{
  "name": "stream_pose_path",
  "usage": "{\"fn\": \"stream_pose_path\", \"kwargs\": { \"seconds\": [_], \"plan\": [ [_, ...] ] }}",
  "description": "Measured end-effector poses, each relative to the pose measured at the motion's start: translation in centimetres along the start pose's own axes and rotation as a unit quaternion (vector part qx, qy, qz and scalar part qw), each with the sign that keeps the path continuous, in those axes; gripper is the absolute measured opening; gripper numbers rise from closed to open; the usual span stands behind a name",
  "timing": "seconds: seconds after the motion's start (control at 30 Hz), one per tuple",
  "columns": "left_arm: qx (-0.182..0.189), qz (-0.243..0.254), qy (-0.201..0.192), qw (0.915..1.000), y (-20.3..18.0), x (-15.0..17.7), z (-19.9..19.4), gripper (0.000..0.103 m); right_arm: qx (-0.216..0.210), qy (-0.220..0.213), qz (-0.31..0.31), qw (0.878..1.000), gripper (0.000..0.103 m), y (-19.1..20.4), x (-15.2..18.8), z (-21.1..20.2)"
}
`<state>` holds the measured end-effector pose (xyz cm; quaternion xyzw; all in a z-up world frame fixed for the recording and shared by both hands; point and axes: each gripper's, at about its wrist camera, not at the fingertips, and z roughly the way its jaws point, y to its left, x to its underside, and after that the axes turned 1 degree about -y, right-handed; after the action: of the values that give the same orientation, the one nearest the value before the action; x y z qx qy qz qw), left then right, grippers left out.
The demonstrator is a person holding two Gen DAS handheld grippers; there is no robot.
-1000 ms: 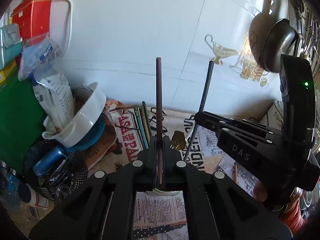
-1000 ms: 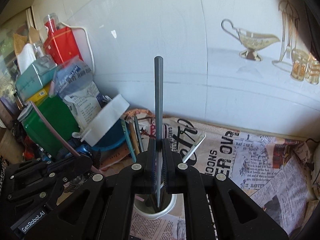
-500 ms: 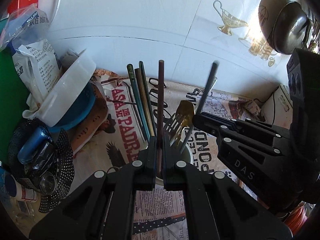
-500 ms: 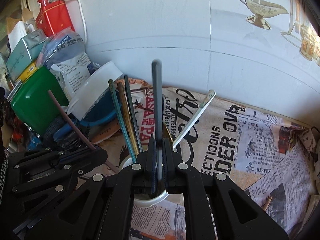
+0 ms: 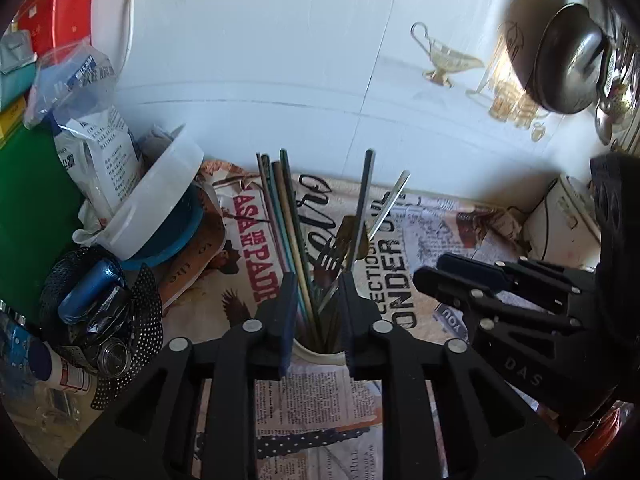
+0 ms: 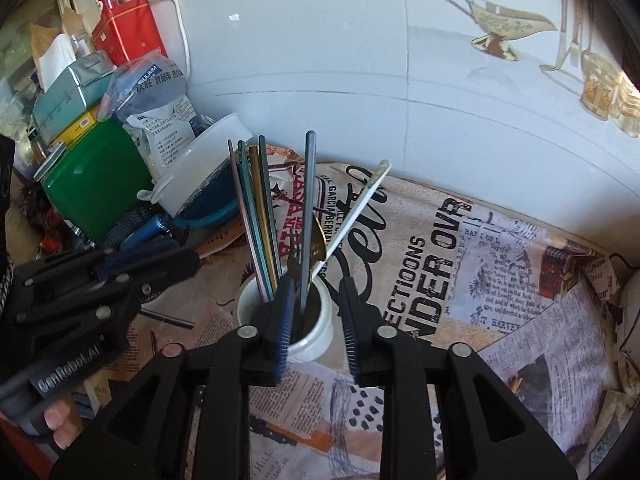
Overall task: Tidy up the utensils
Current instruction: 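Lower the grey and pink chopsticks into the white cup and open both grippers, then move both open grippers over the yellow and pink chopsticks on the cloth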
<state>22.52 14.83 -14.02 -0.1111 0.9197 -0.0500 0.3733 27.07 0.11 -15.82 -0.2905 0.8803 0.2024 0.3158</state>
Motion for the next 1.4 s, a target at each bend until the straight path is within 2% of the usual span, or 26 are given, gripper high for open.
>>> {"fn": "stream_pose_path", "kwargs": {
  "seconds": [0.1, 0.27, 0.43, 0.63, 0.77, 0.93, 1.07, 1.23, 1.4],
  "plan": [
    [-0.003, 0.002, -0.019, 0.9998, -0.9, -0.4, -1.3, 0.028, 0.007, -0.01, -0.004, 1.0, 0.026, -0.7, 0.4, -1.8],
    [-0.008, 0.009, -0.047, 0.9988, -2.7, -0.5, -3.1, 0.05, 0.009, -0.024, 0.011, 1.0, 0.028, -2.6, 1.1, -4.4],
    [0.006, 0.016, -0.043, 0.9989, -4.8, 0.1, -3.1, 0.052, 0.024, -0.036, 0.029, 0.999, 0.042, -4.4, 2.4, -6.2],
    [0.016, 0.031, -0.022, 0.9991, -7.8, 1.8, -1.3, 0.053, 0.046, -0.011, 0.059, 0.997, 0.043, -7.1, 4.8, -6.3],
    [0.028, 0.033, 0.011, 0.999, -9.9, 3.4, 1.0, 0.053, 0.068, 0.01, 0.072, 0.995, 0.043, -9.1, 6.7, -5.9],
    [0.03, 0.032, 0.05, 0.9978, -11.8, 5.3, 3.9, 0.053, 0.079, 0.046, 0.11, 0.99, 0.043, -12.3, 9.5, -4.6],
    [0.025, 0.032, 0.083, 0.9957, -13.1, 7.0, 6.2, 0.053, 0.103, 0.079, 0.123, 0.984, 0.043, -14.4, 12.2, -3.0],
    [0.008, 0.055, 0.127, 0.9903, -14.1, 9.5, 8.9, 0.053, 0.099, 0.137, 0.15, 0.974, 0.043, -16.6, 15.6, -0.4],
    [-0.007, 0.068, 0.163, 0.9843, -14.6, 11.8, 10.8, 0.053, 0.088, 0.16, 0.168, 0.969, 0.043, -17.1, 17.0, 1.4]
  ]
}}
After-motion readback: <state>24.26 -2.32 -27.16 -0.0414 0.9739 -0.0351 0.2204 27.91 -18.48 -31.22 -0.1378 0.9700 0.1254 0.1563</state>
